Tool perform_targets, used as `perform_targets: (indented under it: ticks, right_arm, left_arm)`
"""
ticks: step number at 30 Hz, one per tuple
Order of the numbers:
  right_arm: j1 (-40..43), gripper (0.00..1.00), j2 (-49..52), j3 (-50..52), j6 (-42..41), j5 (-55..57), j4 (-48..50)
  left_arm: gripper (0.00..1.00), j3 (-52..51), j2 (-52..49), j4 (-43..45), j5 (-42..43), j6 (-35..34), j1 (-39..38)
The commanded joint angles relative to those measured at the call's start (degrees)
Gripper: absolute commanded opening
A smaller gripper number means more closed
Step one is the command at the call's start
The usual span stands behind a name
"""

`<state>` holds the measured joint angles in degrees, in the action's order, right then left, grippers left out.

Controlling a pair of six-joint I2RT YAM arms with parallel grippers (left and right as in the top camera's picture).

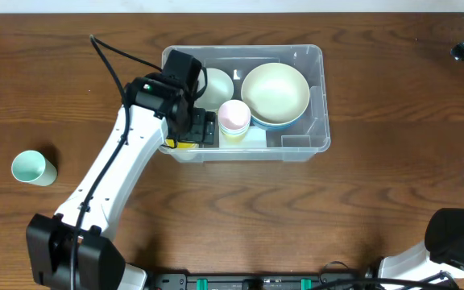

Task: Pack container
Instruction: 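Carry the yellow cup into the white cup and release, then move the left gripper to the pale green cup and grasp it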

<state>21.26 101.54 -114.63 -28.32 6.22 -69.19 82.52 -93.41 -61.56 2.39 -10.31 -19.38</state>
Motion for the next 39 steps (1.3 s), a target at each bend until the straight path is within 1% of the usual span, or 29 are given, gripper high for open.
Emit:
perform_targets:
  ticks: [1,4,7,10,12,17,18,22,28,34,39]
  right_arm:
    - [0.3,0.99,0.1,0.0,-0.8,0.4,0.0]
    - [0.3,0.99,0.1,0.1,-0.8,0.4,0.0]
    - [0.3,0.99,0.1,0.0,-0.8,0.4,0.0]
    - [0.3,0.99,0.1,0.0,-0.8,0.4,0.0]
    - [0.3,0.99,0.1,0.0,-0.8,0.4,0.0]
    - [0.3,0.99,0.1,0.0,-0.8,0.4,0.0]
    - [0.3,0.99,0.1,0.0,-0.8,0.4,0.0]
    - [0.3,0.99,0.1,0.0,-0.8,0.4,0.0]
    - [0.3,0.99,0.1,0.1,-0.8,0.4,0.0]
    - [0.3,0.99,0.1,0.0,-0.8,0.4,0.0]
    - [0.3,0.99,0.1,0.0,-0.8,0.4,0.0]
  left_arm:
    - [0.96,5.8,2.2,-2.4,-1.8,-0.2,2.2]
    - [0.96,11.3,4.1,-5.8,-2.2,-0.2,5.1]
    - [0.96,15.0,6.6,-7.9,-5.7,-1.4,9.9]
    - [0.96,15.3,8.7,-8.3,-9.7,-2.4,16.4]
    - [0.96,15.3,9.0,-8.7,-11.0,-5.2,21.7]
    - [0.98,14.9,6.4,-7.1,-11.0,-11.8,34.9]
    - [0.99,14.9,5.6,-6.7,-11.0,-12.8,36.9]
    - [0.98,14.9,1.0,-5.8,-11.0,-16.8,44.0]
    - [0.98,14.9,-8.5,-5.7,-10.8,-17.4,48.4]
    - [0.98,14.9,-18.8,-5.4,-10.6,-17.1,48.6]
    - [0.99,14.9,-25.3,-5.0,-10.6,-15.2,48.6]
